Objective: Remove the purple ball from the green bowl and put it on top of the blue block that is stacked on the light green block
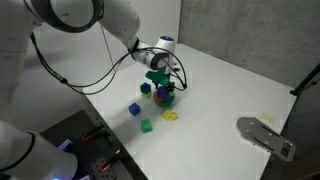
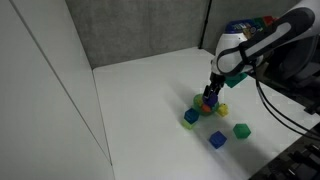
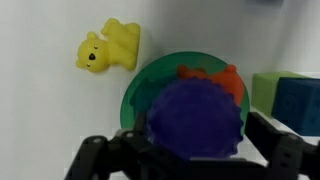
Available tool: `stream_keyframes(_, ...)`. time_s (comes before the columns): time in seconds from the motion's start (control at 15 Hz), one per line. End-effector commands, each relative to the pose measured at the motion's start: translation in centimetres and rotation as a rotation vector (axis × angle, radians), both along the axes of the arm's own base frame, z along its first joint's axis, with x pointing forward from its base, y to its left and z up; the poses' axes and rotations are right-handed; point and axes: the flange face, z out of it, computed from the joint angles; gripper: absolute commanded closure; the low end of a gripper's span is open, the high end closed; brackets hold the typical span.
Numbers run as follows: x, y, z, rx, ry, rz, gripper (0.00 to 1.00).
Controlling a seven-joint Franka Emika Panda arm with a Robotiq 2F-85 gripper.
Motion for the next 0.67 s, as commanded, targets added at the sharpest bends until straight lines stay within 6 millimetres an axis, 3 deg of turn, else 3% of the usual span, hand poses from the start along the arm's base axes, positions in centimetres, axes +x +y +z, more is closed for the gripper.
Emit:
stream_keyframes(0.0, 0.4, 0.2, -0.5, -0.010, -0.014, 0.026, 0.00)
stream_keyframes(0.07, 0.4, 0.2, -0.5, -0.010, -0.013, 0.026, 0.25)
stream_keyframes(0.27, 0.1, 0.3, 0.9, -0.003, -0.016, 0.022, 0.36)
stream_keyframes(0.6, -0.3, 1.3, 5.0, 0.019, -0.048, 0.030, 0.47)
